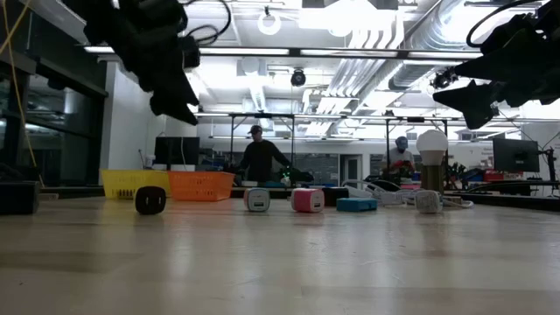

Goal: Pick & Place Office items
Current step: Put the light blue digital clock into the yellow basket

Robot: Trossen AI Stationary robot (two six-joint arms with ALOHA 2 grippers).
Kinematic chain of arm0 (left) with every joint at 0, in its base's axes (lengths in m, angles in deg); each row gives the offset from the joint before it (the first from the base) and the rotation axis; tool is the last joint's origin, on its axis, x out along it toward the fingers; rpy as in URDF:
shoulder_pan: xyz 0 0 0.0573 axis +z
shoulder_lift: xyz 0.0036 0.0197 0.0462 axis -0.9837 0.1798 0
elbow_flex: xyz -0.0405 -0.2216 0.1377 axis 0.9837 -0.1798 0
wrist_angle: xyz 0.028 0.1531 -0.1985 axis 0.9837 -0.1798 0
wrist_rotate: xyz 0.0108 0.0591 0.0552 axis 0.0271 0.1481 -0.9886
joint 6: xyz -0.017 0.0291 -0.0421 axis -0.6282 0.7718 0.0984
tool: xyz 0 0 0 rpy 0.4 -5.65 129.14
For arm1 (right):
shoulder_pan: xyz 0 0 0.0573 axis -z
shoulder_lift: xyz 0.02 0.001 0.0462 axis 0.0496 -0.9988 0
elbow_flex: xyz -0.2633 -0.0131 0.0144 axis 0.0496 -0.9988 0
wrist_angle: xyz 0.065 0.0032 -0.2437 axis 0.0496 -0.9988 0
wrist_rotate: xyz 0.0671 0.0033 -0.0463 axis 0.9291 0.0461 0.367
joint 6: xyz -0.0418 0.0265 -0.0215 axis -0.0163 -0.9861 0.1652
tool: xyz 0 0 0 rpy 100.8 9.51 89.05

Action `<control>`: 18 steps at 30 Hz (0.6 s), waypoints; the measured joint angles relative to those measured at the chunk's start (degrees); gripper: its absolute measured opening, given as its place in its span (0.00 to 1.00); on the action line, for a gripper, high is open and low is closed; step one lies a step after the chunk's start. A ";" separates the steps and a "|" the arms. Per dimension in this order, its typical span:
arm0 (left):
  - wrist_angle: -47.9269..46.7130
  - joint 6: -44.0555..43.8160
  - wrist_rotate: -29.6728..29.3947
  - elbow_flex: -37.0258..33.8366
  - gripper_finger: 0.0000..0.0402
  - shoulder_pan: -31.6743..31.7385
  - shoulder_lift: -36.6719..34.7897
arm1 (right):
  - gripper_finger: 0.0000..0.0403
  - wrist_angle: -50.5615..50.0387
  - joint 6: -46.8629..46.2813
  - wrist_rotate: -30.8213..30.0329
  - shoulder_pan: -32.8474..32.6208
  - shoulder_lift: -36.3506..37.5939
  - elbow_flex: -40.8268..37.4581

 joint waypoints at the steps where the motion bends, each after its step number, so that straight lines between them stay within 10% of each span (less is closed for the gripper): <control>1: 0.62 -0.02 -0.77 0.00 0.71 -1.65 0.00 | 0.64 0.00 0.00 0.02 0.00 -0.01 0.02; 18: 2.06 -7.00 -18.49 0.00 0.71 -30.75 0.02 | 0.64 -0.01 -0.01 0.02 0.02 -0.01 0.02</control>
